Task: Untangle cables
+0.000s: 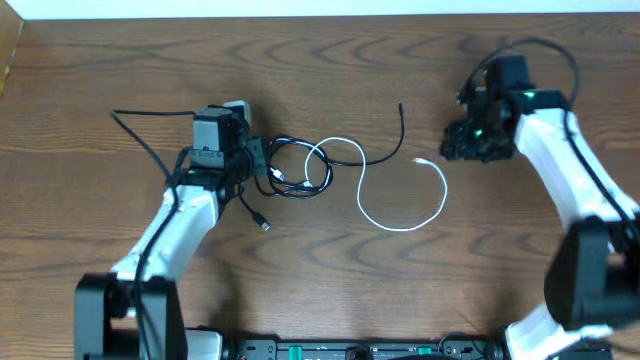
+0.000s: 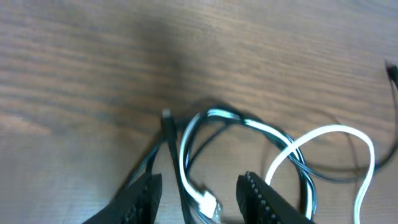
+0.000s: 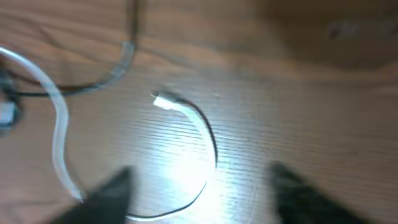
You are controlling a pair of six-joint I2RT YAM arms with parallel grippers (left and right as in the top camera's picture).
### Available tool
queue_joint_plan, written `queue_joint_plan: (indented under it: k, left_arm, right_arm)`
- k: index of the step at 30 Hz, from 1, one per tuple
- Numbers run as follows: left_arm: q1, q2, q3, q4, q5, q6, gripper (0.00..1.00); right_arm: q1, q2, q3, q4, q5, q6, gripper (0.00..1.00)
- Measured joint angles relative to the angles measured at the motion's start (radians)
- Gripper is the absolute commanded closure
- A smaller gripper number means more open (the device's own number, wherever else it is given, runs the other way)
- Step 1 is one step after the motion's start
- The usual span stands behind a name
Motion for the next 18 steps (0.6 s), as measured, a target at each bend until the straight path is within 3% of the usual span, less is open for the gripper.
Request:
queue_joint_plan:
  k: [6, 7, 8, 9, 10, 11, 13, 14, 16, 18]
  left_arm:
    - [0.0, 0.041, 0.0, 0.051, 0.0, -0.003, 0.56]
    - [0.0, 0.041, 0.0, 0.052, 0.0, -0.003, 0.56]
    - [0.0, 0.041, 0.0, 0.054, 0.0, -0.006, 0.56]
    - [0.0, 0.041, 0.0, 0.054, 0.0, -0.011, 0.56]
    - [0.0, 0.041, 0.0, 0.055, 0.0, -0.018, 0.59]
    - [0.0, 0.041, 0.0, 0.056, 0.0, -0.023, 0.65]
    - [0.0, 0.041, 0.0, 0.058, -0.001, -0.032, 0.79]
    - [0.0, 0.041, 0.0, 0.058, -0.001, -0.036, 0.85]
    - [0.0, 0.041, 0.0, 0.058, -0.002, -0.041, 0.92]
    - [-0.001, 0.041, 0.0, 0.057, -0.011, -0.048, 0.92]
  right_arm:
    - [0.0, -0.092, 0.011, -0.014, -0.006, 0.004, 0.01]
    - [0.0, -0.092, 0.011, -0.012, -0.008, 0.013, 0.06]
    - [0.0, -0.091, 0.011, -0.005, -0.014, 0.023, 0.18]
    - [0.0, -0.089, 0.01, 0.011, -0.03, 0.036, 0.31]
    - [0.001, -0.089, 0.01, 0.034, -0.053, 0.048, 0.5]
    - [0.003, -0.088, 0.01, 0.06, -0.079, 0.059, 0.68]
    - [0.016, -0.086, 0.01, 0.117, -0.137, 0.076, 0.92]
    - [0.027, -0.083, 0.01, 0.146, -0.161, 0.085, 0.99]
    - [0.056, -0.071, 0.01, 0.206, -0.19, 0.103, 0.99]
    - [0.097, -0.051, 0.01, 0.268, -0.212, 0.116, 0.99]
